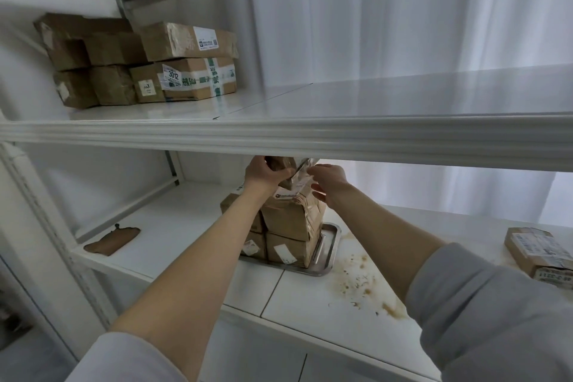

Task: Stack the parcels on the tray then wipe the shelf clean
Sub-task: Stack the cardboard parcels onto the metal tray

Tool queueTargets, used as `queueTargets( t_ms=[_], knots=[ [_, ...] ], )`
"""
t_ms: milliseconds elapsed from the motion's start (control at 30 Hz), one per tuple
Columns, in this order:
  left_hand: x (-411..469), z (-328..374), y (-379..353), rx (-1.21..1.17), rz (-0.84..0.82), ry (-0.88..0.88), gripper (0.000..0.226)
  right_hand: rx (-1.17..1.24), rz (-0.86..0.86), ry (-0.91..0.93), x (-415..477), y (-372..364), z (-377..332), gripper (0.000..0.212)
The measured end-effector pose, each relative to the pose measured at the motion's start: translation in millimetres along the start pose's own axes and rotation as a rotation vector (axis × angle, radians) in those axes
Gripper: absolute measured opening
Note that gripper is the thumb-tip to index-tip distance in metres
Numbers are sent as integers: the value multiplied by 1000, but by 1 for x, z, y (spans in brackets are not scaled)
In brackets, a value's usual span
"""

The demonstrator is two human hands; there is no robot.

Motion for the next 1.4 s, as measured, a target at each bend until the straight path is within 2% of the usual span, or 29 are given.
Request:
queueTargets(
  t_ms=[133,233,300,367,533,633,767,900,1133,1300,1400],
  knots=[
    [9,-17,40,48,133,-27,53,-97,8,38,9,-25,0,19],
    [16,-38,62,45,189,-22,52,-153,44,47,19,-34,8,5],
    [24,-54,67,50,179,-2,57,-168,58,55,24,-40,11,14],
    [32,-66,67,49,167,23,63,-150,64,51,21,-46,9,8],
    [46,-96,58,-11,165,159,66,-182,156,66,33,-41,13,31],
    [54,-118,49,-116,167,267,68,-176,164,77,37,-38,11,25],
    [57,-134,32,-137,93,369,53,-160,191,87,43,-29,13,21],
    [61,-134,26,-31,43,402,51,-157,212,76,45,-22,18,19],
    [61,-119,25,268,18,331,53,-196,228,70,48,-12,23,25],
    [60,-111,12,339,-26,295,51,-205,249,58,46,3,24,26],
    [57,-96,14,379,30,240,53,-202,242,48,46,11,25,27]
  ],
)
Point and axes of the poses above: each hand's wrist, its own x-axis towards the middle knuckle, its own y-axis out of the back of the hand, z = x × y, the point moved 10 cm from there along x, towards the middle knuckle, and after that the axes turned 2 degrees about -z, right-handed, at the moved point
